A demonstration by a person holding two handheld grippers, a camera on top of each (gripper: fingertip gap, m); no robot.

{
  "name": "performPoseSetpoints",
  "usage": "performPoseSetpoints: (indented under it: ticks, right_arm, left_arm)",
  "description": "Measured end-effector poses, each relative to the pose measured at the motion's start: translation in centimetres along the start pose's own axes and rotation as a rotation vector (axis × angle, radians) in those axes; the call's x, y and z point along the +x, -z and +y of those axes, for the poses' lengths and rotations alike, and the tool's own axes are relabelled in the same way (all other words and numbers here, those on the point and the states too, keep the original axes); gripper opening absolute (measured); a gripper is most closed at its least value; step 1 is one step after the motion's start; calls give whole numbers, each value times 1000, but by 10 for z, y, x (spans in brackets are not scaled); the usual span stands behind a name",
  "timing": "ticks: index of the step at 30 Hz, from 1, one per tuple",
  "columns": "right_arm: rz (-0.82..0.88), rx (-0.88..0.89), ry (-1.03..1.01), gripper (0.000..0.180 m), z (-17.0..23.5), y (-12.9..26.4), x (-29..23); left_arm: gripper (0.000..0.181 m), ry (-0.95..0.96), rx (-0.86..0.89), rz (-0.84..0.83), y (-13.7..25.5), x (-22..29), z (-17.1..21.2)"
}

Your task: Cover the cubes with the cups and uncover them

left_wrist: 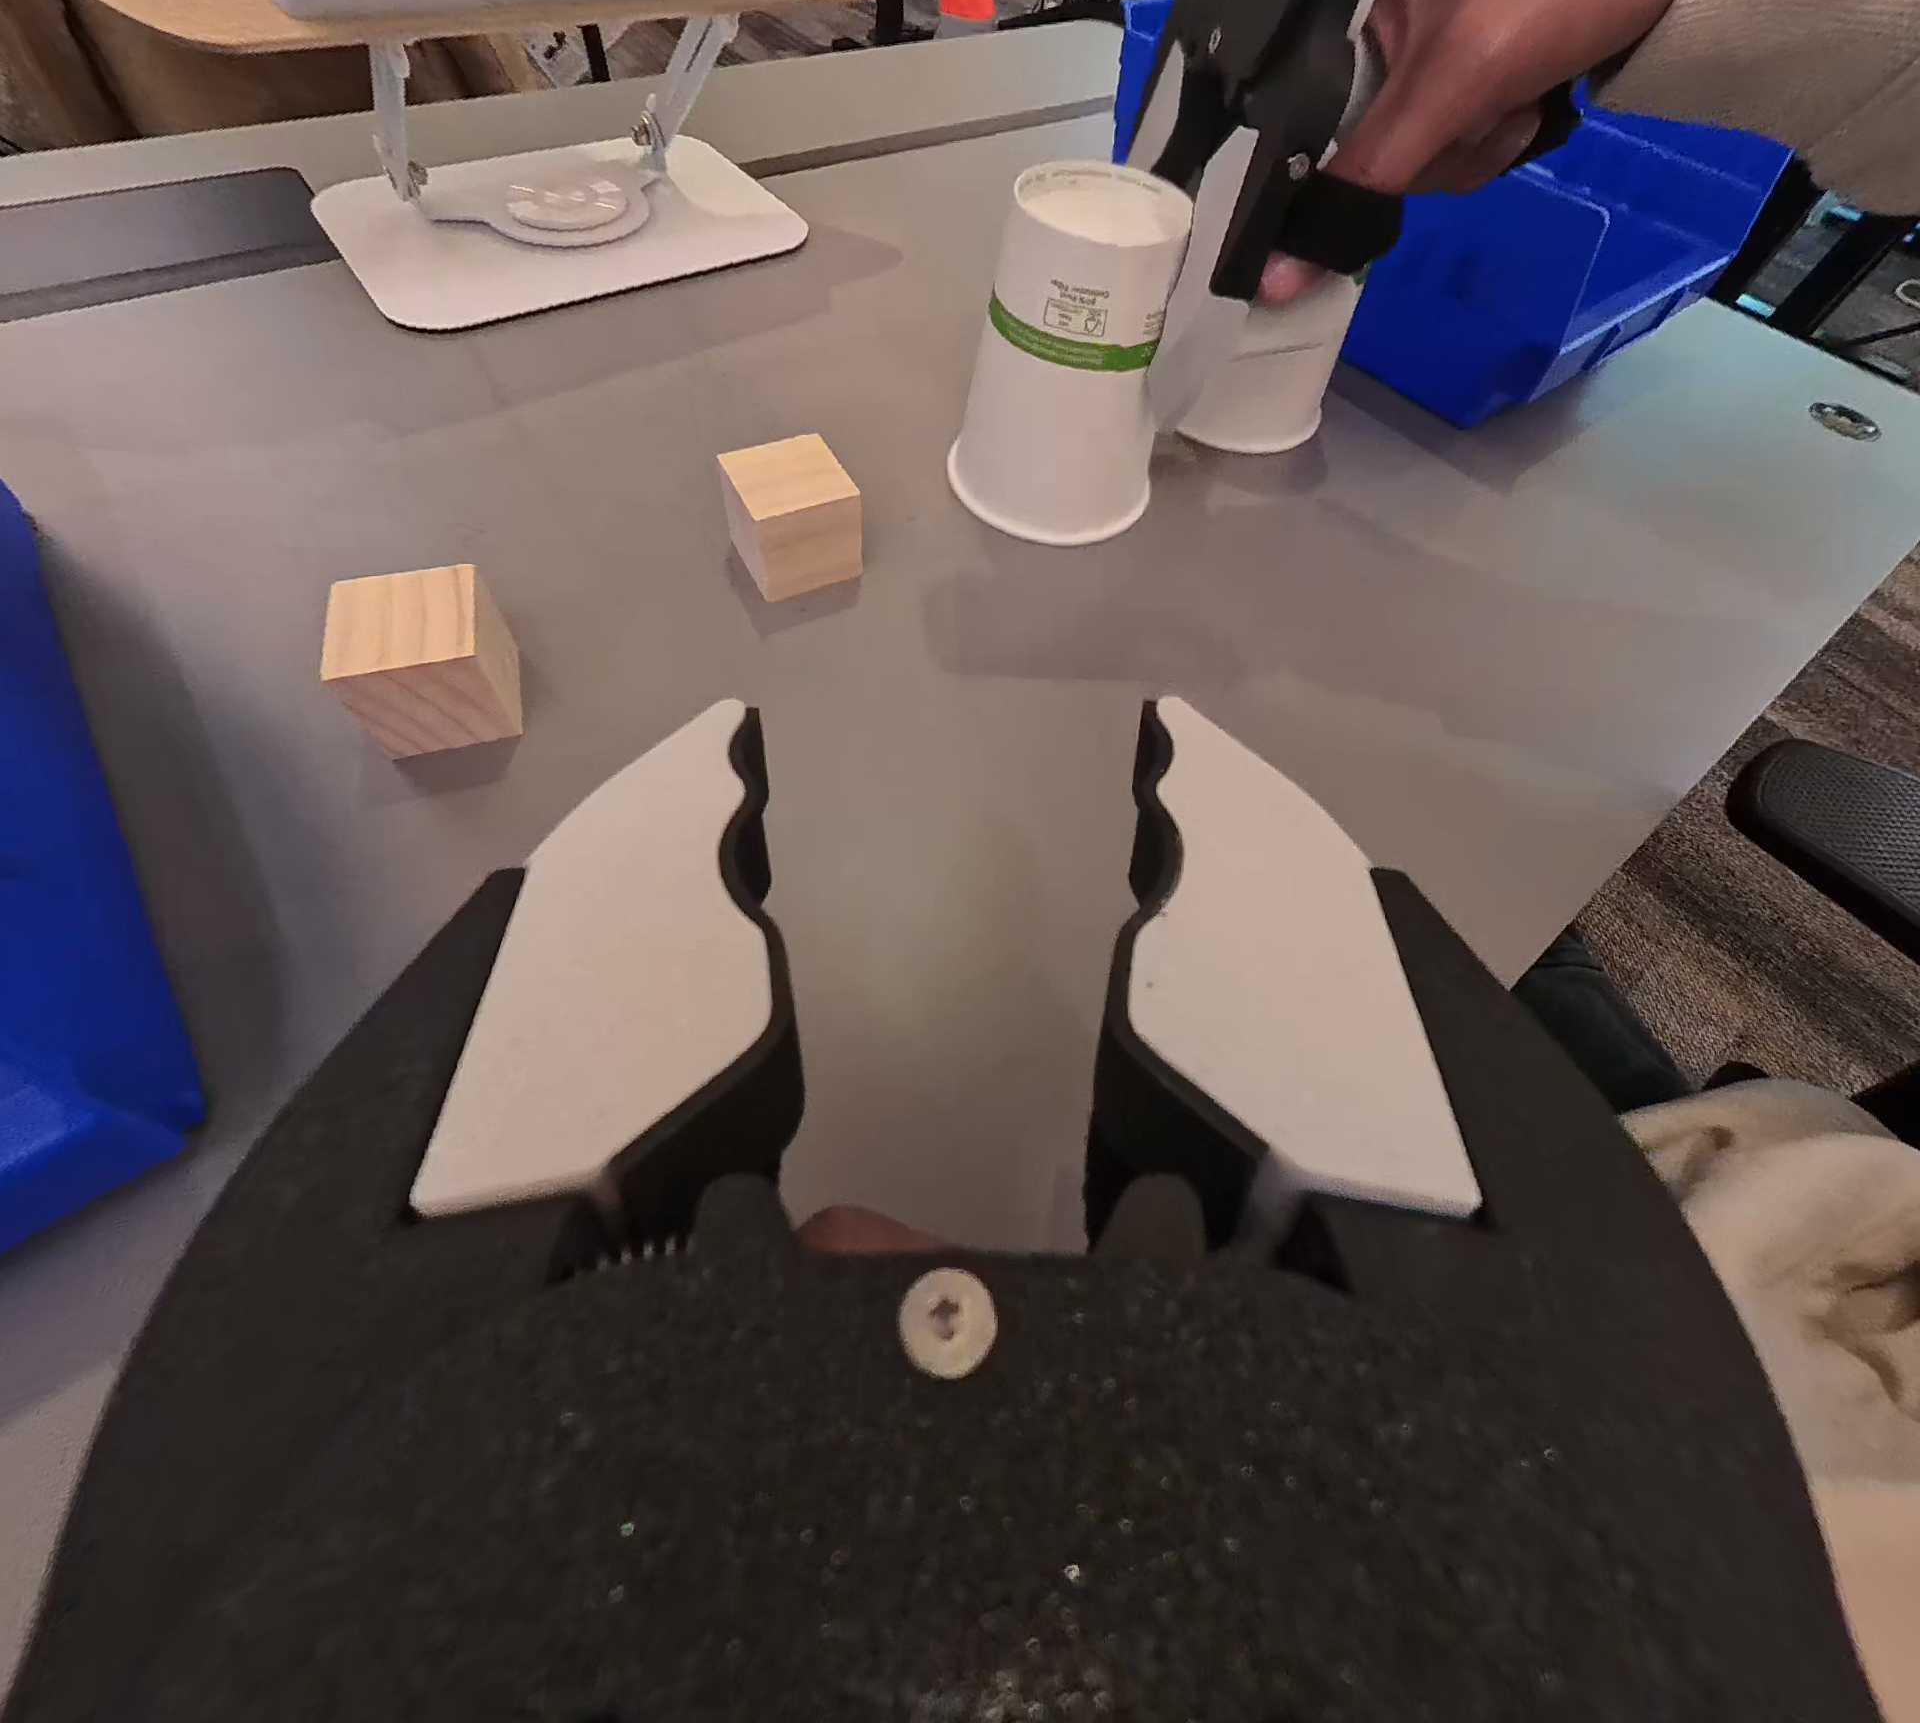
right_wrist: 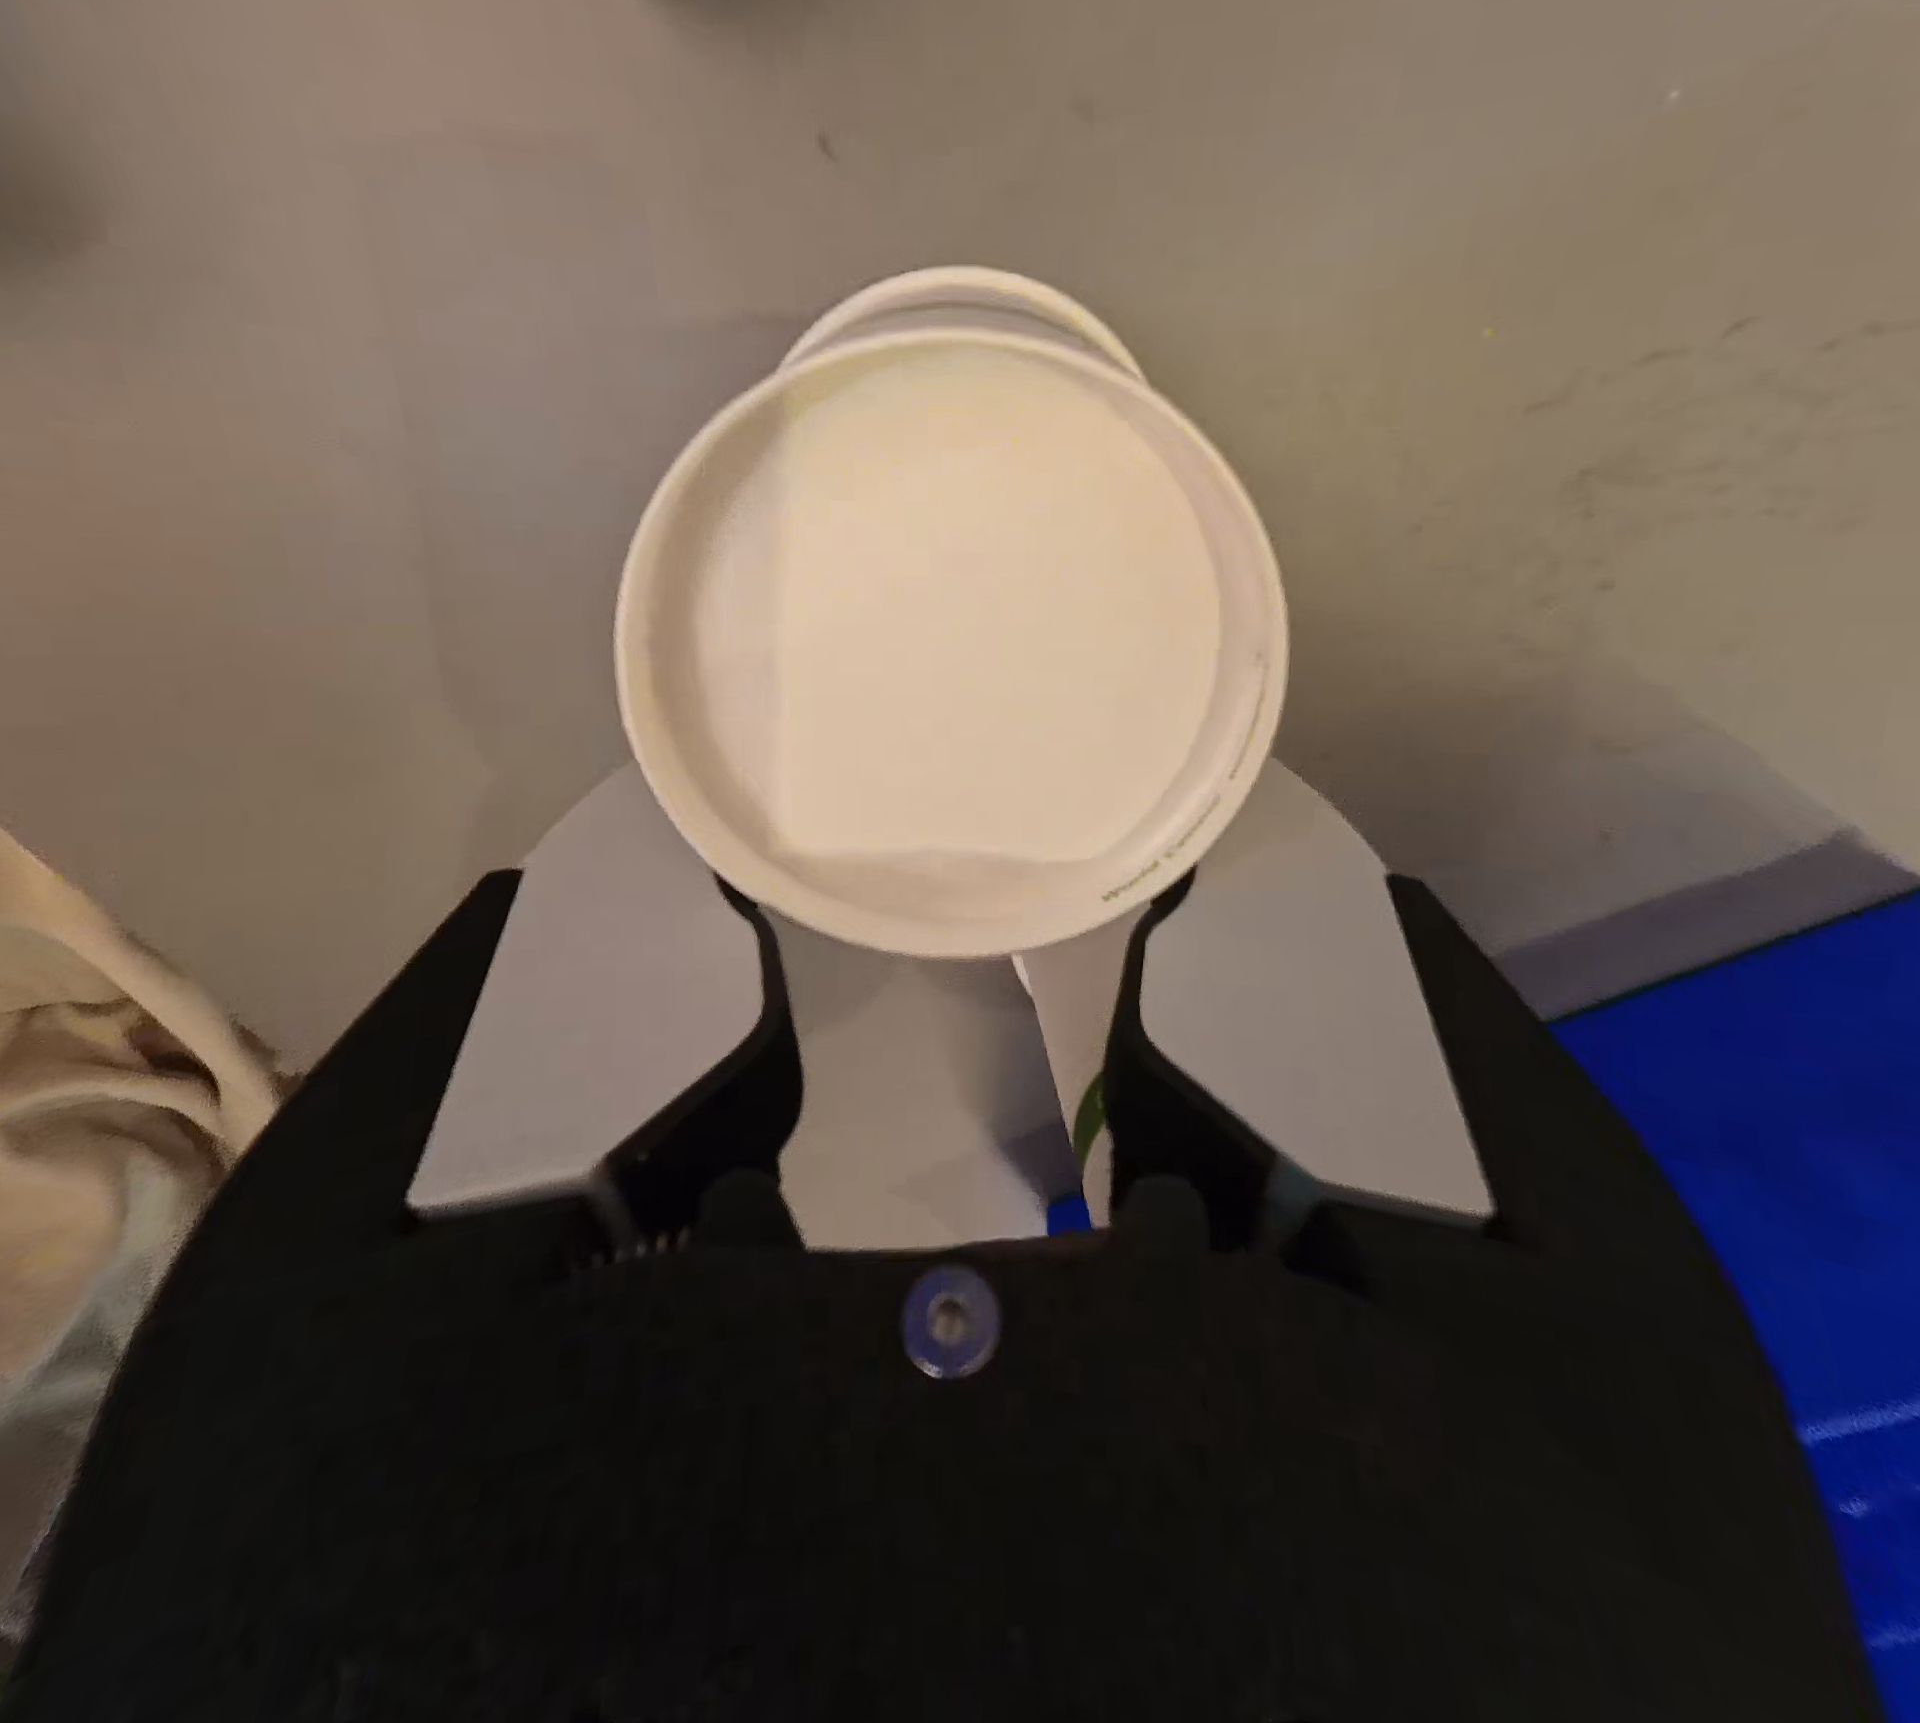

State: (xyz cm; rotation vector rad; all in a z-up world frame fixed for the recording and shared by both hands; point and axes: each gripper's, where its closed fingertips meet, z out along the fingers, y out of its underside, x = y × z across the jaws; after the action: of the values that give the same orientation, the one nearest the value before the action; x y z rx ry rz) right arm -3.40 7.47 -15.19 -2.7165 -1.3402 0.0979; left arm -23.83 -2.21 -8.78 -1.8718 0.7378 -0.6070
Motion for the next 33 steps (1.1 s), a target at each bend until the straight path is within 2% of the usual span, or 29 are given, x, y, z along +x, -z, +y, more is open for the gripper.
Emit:
performPoseSetpoints:
  ticks: [1,5,7,9,11,13,16,17,19,21,24,29,31,33]
  right_arm:
    - [6,16,-1,72,-1,-1,1]
    - [73,133,12,87,-8,19,1]
    - [193,271,11,89,-12,46,2]
    - [265,498,-8,89,-16,76,-17]
    - [170,774,-35,85,-16,91,-62]
    - [0,1001,-63,83,-9,86,-114]
    - [-225,1227,-192,76,5,64,-161]
    - [-253,1258,-212,76,11,57,-168]
    - [-136,1223,-195,74,23,44,-166]
    - [-51,1264,-159,65,30,50,-165]
    - [-119,1318,-184,64,31,58,-170]
    - [-238,1300,-230,62,29,50,-172]
    - [-277,1305,-247,62,29,52,-172]
    - [-298,1296,-245,62,29,52,-174]
  left_arm:
    - [68,-2,-5,-1,-1,0,1]
    - [68,-7,-24,-13,-3,-2,6]
    - [68,-6,-31,-13,-4,-3,7]
    - [68,-11,-36,-28,-4,-7,9]
    - [68,-19,-41,-41,-4,-10,10]
    - [68,-22,-52,-51,-5,-14,11]
    - [68,-26,-80,-40,-9,-15,16]
    - [68,-29,-93,-29,-10,-14,18]
    - [67,-46,-109,-8,-12,-10,20]
    - [65,-83,-132,4,-14,-7,21]
    - [61,-190,-143,-15,-8,-15,5]
    - [55,-410,-99,-302,23,-104,-87]
    - [50,-465,-177,-381,28,-152,-111]
    - [47,-484,-312,-359,24,-188,-115]
